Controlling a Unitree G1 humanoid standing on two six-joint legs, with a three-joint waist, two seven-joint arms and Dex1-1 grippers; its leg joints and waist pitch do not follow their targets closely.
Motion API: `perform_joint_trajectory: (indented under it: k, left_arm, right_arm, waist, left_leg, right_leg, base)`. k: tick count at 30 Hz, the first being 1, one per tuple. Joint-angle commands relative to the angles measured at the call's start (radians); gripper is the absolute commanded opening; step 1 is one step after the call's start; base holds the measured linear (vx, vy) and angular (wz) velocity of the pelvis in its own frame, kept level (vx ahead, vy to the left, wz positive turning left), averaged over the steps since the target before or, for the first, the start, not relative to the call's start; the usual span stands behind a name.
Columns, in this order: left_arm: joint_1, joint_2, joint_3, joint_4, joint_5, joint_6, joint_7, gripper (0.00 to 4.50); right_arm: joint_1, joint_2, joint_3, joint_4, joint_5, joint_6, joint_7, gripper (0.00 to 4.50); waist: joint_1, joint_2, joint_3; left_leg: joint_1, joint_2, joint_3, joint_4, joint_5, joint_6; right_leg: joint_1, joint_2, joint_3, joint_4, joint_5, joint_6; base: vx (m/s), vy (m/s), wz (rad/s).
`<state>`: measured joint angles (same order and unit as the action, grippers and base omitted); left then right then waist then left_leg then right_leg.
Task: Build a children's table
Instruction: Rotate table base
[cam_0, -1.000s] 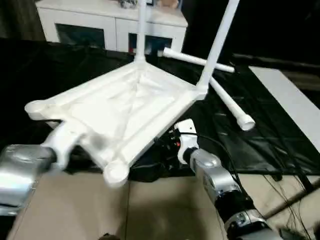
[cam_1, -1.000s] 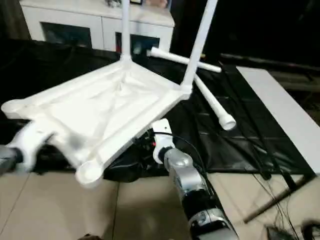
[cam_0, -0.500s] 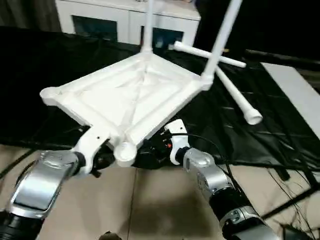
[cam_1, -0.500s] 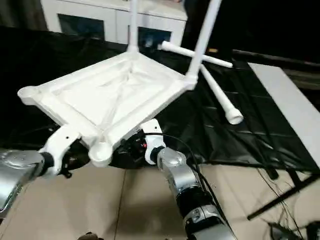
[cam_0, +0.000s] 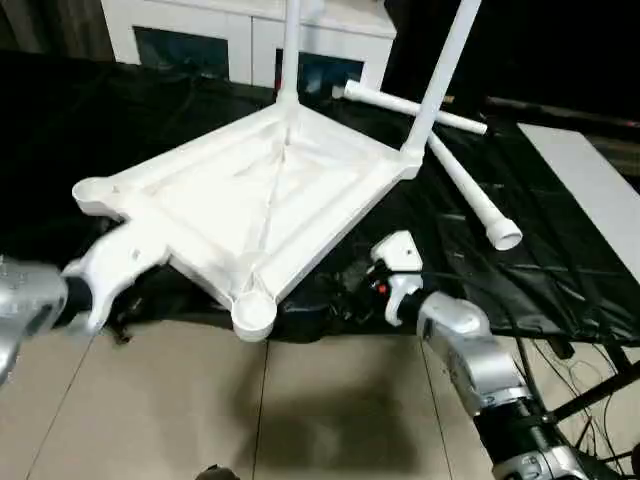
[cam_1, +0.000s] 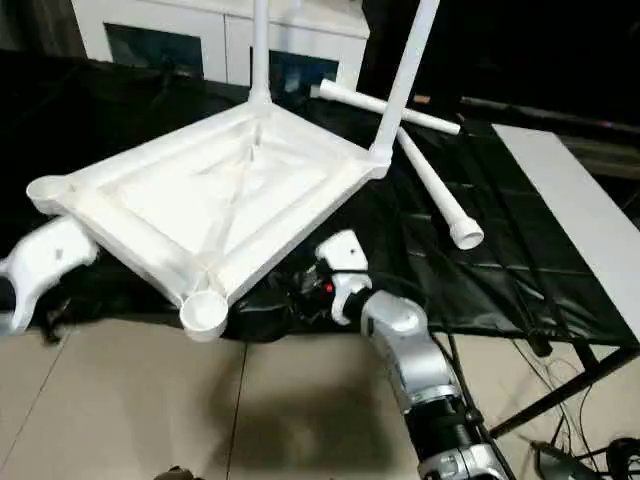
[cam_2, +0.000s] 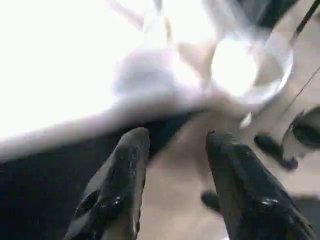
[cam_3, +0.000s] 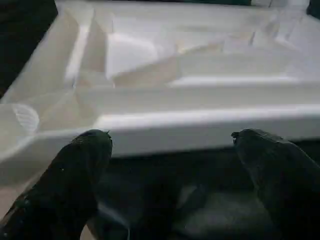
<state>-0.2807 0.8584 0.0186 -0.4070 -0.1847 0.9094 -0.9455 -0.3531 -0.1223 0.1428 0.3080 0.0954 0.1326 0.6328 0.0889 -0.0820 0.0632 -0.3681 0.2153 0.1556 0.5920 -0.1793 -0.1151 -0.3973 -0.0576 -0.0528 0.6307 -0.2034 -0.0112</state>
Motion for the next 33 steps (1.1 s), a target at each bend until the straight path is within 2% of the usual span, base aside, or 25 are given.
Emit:
perform_joint_trajectory:
  k: [1,2,3,4,5,6,7,8,9,11,13,14,15,16,18,21,25,29,30,33]
  left_arm:
    - [-0.059,-0.066,-0.006,0.026,-0.032,-0.092,0.026,2.19]
    - [-0.077,-0.093,-0.019,0.038,-0.047,-0.106,0.02,2.19]
    - [-0.108,-0.139,-0.048,0.062,-0.072,-0.117,0.01,2.47]
    - [-0.12,-0.142,-0.082,0.072,-0.066,-0.12,-0.004,2.52]
    - [-0.127,-0.143,-0.117,0.083,-0.059,-0.123,-0.024,2.52]
    - [-0.134,-0.144,-0.151,0.094,-0.051,-0.126,-0.042,2.52]
    - [-0.135,-0.144,-0.153,0.094,-0.05,-0.126,-0.044,2.58]
    - [-0.137,-0.143,-0.167,0.098,-0.046,-0.125,-0.055,2.74]
    - [-0.151,-0.143,-0.218,0.12,-0.025,-0.128,-0.081,2.9]
    - [-0.168,-0.138,-0.279,0.159,0.017,-0.151,-0.102,2.96]
    - [-0.184,-0.137,-0.318,0.201,0.05,-0.184,-0.106,3.05]
    - [-0.209,-0.133,-0.363,0.257,0.091,-0.227,-0.101,3.22]
    - [-0.217,-0.132,-0.376,0.276,0.105,-0.245,-0.097,3.4]
    - [-0.229,-0.13,-0.39,0.301,0.122,-0.264,-0.091,3.38]
    - [-0.239,-0.126,-0.401,0.322,0.133,-0.279,-0.095,3.38]
    - [-0.249,-0.123,-0.419,0.351,0.158,-0.307,-0.097,3.38]
    - [-0.273,-0.12,-0.453,0.428,0.218,-0.365,-0.083,3.38]
    - [-0.277,-0.123,-0.459,0.451,0.232,-0.39,-0.086,3.38]
    - [-0.279,-0.122,-0.464,0.455,0.24,-0.396,-0.085,3.19]
    - [-0.282,-0.121,-0.463,0.459,0.243,-0.399,-0.085,3.02]
  right_arm:
    - [-0.007,-0.035,-0.039,-0.044,0.027,0.022,0.026,4.5]
    - [-0.01,-0.048,-0.038,-0.047,0.027,0.021,0.039,4.5]
    - [-0.013,-0.079,-0.032,-0.058,0.027,0.024,0.068,4.5]
    - [-0.012,-0.097,-0.024,-0.066,0.026,0.026,0.086,4.5]
    - [-0.01,-0.118,-0.014,-0.076,0.024,0.029,0.109,4.5]
    - [-0.008,-0.135,-0.004,-0.085,0.022,0.033,0.13,4.5]
    - [-0.008,-0.137,-0.004,-0.086,0.022,0.033,0.131,4.5]
    - [-0.006,-0.146,0.002,-0.093,0.022,0.038,0.141,4.5]
    - [0.0,-0.17,0.014,-0.111,0.013,0.047,0.162,4.5]
    - [0.007,-0.195,0.027,-0.129,-0.004,0.054,0.176,4.5]
    - [0.016,-0.213,0.038,-0.148,-0.007,0.061,0.191,4.5]
    - [0.031,-0.238,0.05,-0.18,-0.005,0.076,0.21,4.5]
    - [0.038,-0.246,0.055,-0.193,-0.001,0.083,0.219,4.5]
    - [0.049,-0.258,0.063,-0.216,0.005,0.095,0.235,4.5]
    - [0.063,-0.268,0.073,-0.24,0.013,0.111,0.255,4.5]
    - [0.076,-0.278,0.087,-0.265,0.024,0.126,0.278,4.5]
    - [0.087,-0.282,0.105,-0.296,0.033,0.142,0.287,4.5]
    - [0.085,-0.276,0.107,-0.299,0.031,0.148,0.279,4.5]
    - [0.084,-0.273,0.108,-0.3,0.028,0.15,0.277,4.5]
    - [0.081,-0.271,0.109,-0.301,0.025,0.151,0.275,4.5]
  waist:
    - [0.0,0.04,-0.058]
    - [-0.002,0.034,-0.059]
    - [-0.001,0.036,-0.065]
    - [-0.001,0.036,-0.065]
    - [-0.002,0.03,-0.069]
    - [-0.003,0.026,-0.07]
    - [-0.003,0.023,-0.07]
    - [-0.006,0.02,-0.073]
    - [-0.01,0.029,-0.074]
    - [-0.012,0.031,-0.071]
    - [-0.012,0.031,-0.071]
    - [-0.01,0.031,-0.07]
    - [-0.007,0.032,-0.069]
    - [-0.004,0.033,-0.066]
    - [-0.001,0.035,-0.067]
    - [0.0,0.034,-0.066]
    - [0.002,0.034,-0.067]
    - [0.003,0.033,-0.067]
    - [0.003,0.033,-0.068]
    - [0.003,0.032,-0.069]
  left_leg:
    - [0.031,0.017,0.008,-0.085,-0.288,-0.045]
    - [0.026,0.013,0.011,-0.082,-0.27,-0.041]
    - [0.011,0.013,0.008,-0.084,-0.197,-0.045]
    - [0.011,0.013,0.008,-0.084,-0.197,-0.045]
    - [0.013,0.01,0.011,-0.077,-0.171,-0.041]
    - [0.006,0.007,0.012,-0.076,-0.139,-0.032]
    - [0.006,0.006,0.014,-0.075,-0.131,-0.027]
    - [0.001,0.005,0.014,-0.073,-0.104,-0.021]
    - [0.002,0.005,0.014,-0.072,-0.09,-0.018]
    - [0.01,0.007,0.016,-0.07,-0.11,-0.009]
    - [0.009,0.008,0.016,-0.07,-0.111,-0.007]
    - [0.012,0.009,0.018,-0.069,-0.126,-0.004]
    - [0.014,0.009,0.018,-0.069,-0.139,-0.002]
    - [0.015,0.01,0.018,-0.071,-0.157,-0.001]
    - [0.016,0.013,0.016,-0.073,-0.177,-0.013]
    - [0.017,0.015,0.016,-0.073,-0.188,-0.015]
    - [0.017,0.014,0.014,-0.073,-0.195,-0.015]
    - [0.017,0.015,0.014,-0.073,-0.19,-0.018]
    - [0.018,0.015,0.014,-0.072,-0.182,-0.017]
    - [0.016,0.015,0.014,-0.071,-0.17,-0.016]
  right_leg:
    - [0.018,-0.061,0.047,-0.083,-0.212,-0.162]
    - [0.021,-0.06,0.049,-0.079,-0.179,-0.169]
    - [0.04,-0.061,0.046,-0.065,-0.101,-0.169]
    - [0.04,-0.061,0.046,-0.065,-0.101,-0.169]
    - [0.041,-0.057,0.046,-0.061,-0.055,-0.169]
    - [0.049,-0.056,0.047,-0.057,-0.024,-0.168]
    - [0.048,-0.055,0.047,-0.058,-0.018,-0.166]
    - [0.055,-0.057,0.049,-0.054,0.003,-0.169]
    - [0.053,-0.057,0.051,-0.052,0.026,-0.177]
    - [0.049,-0.053,0.051,-0.058,0.023,-0.187]
    - [0.052,-0.054,0.053,-0.056,0.024,-0.191]
    - [0.05,-0.054,0.053,-0.059,0.005,-0.192]
    - [0.051,-0.053,0.053,-0.063,-0.026,-0.181]
    - [0.049,-0.053,0.054,-0.067,-0.053,-0.176]
    - [0.047,-0.058,0.052,-0.067,-0.092,-0.179]
    - [0.046,-0.058,0.052,-0.068,-0.103,-0.183]
    - [0.045,-0.06,0.052,-0.071,-0.133,-0.169]
    - [0.043,-0.06,0.052,-0.068,-0.122,-0.18]
    - [0.044,-0.06,0.051,-0.066,-0.105,-0.184]
    - [0.045,-0.061,0.051,-0.063,-0.085,-0.189]
  base:
    - [0.0,0.0,0.0]
    - [0.0,0.0,0.0]
    - [0.0,0.0,0.0]
    - [0.0,0.0,0.0]
    - [0.0,0.0,0.0]
    - [0.0,0.0,0.0]
    - [0.0,0.0,0.0]
    - [0.0,0.0,0.0]
    - [0.0,0.0,0.0]
    - [0.0,0.0,0.0]
    - [0.0,0.0,0.0]
    - [0.0,0.0,0.0]
    - [0.0,0.0,0.0]
    - [0.0,0.0,0.0]
    - [0.0,0.0,0.0]
    - [0.0,0.0,0.0]
    - [0.0,0.0,0.0]
    - [0.0,0.0,0.0]
    - [0.0,0.0,0.0]
    - [0.0,0.0,0.0]
